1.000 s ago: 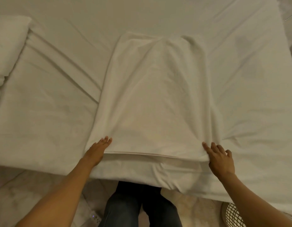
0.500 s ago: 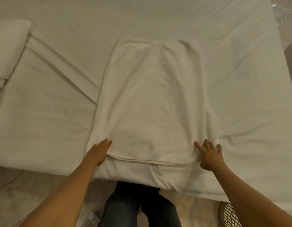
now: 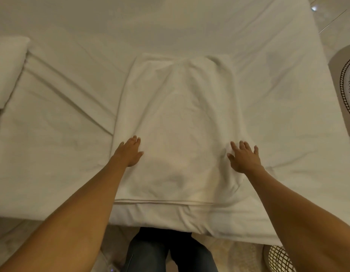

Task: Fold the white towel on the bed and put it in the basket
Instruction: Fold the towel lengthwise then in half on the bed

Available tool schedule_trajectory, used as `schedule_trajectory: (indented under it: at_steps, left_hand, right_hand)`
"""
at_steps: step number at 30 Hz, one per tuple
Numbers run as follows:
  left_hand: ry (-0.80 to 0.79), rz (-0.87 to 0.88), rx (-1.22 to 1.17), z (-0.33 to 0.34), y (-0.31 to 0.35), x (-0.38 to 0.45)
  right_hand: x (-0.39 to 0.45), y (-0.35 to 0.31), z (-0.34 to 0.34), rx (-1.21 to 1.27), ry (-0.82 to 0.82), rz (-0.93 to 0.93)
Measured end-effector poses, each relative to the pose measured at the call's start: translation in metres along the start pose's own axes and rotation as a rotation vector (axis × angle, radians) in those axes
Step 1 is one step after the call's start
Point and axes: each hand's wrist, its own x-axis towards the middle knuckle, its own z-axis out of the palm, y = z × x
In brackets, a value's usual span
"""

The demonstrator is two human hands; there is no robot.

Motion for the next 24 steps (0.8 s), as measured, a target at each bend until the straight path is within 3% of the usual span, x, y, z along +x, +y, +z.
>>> schedule_trajectory:
  at_steps: [14, 24]
  left_hand:
    - [0.126, 0.048, -0.046, -0.148, -0.010, 0.124]
    - [0.160, 0.018, -0.020, -0.183, -0.006, 0.230]
  right_hand:
    - [0.123, -0.043, -0.115, 0.093, 0.129, 0.026]
    - [0.243, -0.045, -0.156, 0.107, 0.209, -0.039]
